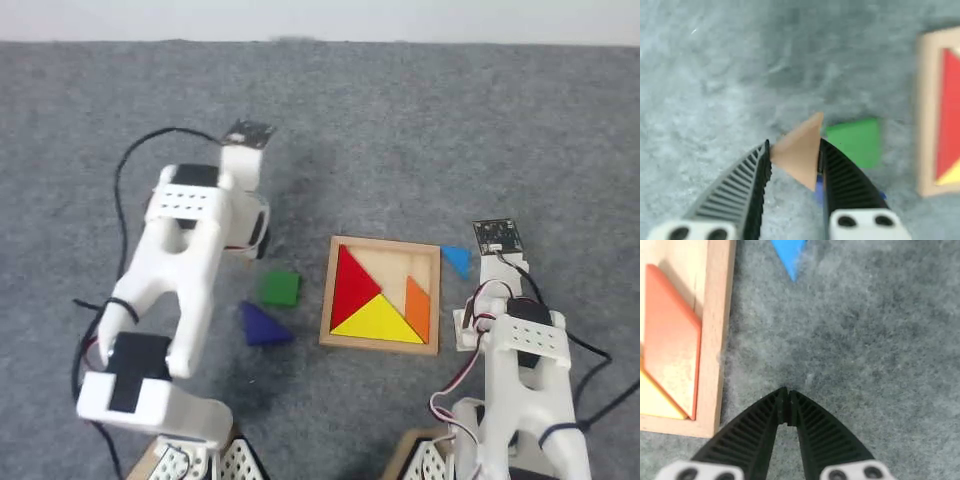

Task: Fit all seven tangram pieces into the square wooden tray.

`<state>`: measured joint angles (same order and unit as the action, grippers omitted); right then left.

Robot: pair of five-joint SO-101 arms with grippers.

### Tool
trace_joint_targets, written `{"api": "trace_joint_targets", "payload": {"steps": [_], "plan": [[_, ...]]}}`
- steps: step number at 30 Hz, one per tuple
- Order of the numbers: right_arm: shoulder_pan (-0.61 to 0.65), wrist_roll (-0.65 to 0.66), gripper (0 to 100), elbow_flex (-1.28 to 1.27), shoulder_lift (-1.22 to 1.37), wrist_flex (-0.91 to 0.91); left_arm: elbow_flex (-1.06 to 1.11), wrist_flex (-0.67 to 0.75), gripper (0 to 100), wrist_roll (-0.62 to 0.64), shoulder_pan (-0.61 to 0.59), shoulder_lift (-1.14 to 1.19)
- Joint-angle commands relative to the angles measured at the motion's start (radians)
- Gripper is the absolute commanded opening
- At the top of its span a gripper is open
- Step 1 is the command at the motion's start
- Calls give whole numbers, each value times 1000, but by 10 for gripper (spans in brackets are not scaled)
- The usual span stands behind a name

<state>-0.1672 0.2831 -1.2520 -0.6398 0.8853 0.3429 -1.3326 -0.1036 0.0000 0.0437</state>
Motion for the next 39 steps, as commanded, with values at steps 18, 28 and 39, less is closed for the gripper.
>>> {"api": "trace_joint_targets", "payload": {"steps": [18, 28, 39], "plan": [[-10, 5, 6, 3, -16, -21, -122, 147, 43, 601, 562, 61], [-10, 5, 6, 3, -16, -21, -174, 190, 13, 707, 640, 258], [-10, 5, 6, 3, -16, -22, -214, 189, 135, 804, 704, 265]]}}
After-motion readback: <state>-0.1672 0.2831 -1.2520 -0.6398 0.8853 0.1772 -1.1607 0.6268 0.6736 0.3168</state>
